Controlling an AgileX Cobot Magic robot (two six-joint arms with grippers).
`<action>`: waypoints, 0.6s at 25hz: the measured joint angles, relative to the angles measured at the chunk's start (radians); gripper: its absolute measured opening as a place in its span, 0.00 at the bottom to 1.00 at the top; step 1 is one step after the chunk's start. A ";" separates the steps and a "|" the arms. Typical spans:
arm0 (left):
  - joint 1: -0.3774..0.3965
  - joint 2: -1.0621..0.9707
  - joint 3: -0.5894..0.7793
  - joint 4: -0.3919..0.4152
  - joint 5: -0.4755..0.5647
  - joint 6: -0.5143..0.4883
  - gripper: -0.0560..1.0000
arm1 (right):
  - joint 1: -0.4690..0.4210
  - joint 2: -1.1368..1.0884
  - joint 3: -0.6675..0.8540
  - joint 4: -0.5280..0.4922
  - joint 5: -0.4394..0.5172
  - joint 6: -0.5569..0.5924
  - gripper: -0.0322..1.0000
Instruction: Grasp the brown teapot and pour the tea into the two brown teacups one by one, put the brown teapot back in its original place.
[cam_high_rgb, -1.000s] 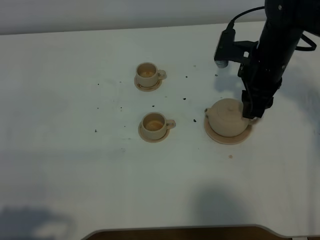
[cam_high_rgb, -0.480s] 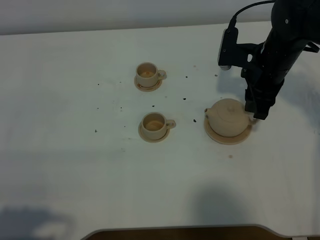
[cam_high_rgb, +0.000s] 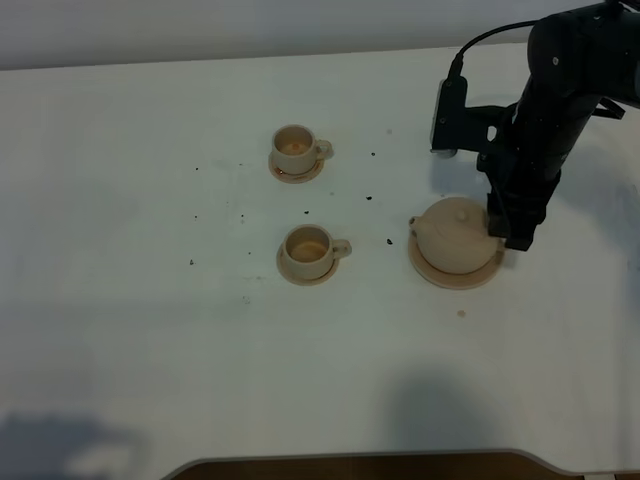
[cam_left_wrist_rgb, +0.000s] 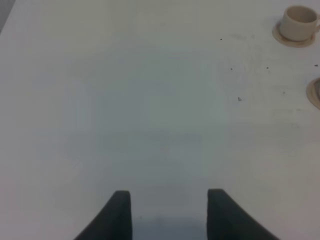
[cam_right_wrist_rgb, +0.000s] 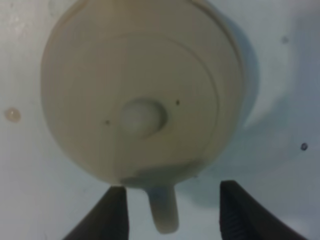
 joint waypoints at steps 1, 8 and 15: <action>0.000 0.000 0.000 0.000 0.000 0.000 0.40 | 0.000 0.008 0.000 -0.006 0.002 -0.001 0.45; 0.000 0.000 0.000 0.000 0.000 0.000 0.40 | 0.000 0.025 0.000 -0.019 -0.004 -0.001 0.45; 0.000 0.000 0.000 0.000 0.000 0.000 0.40 | 0.000 0.045 0.000 -0.031 -0.005 -0.002 0.45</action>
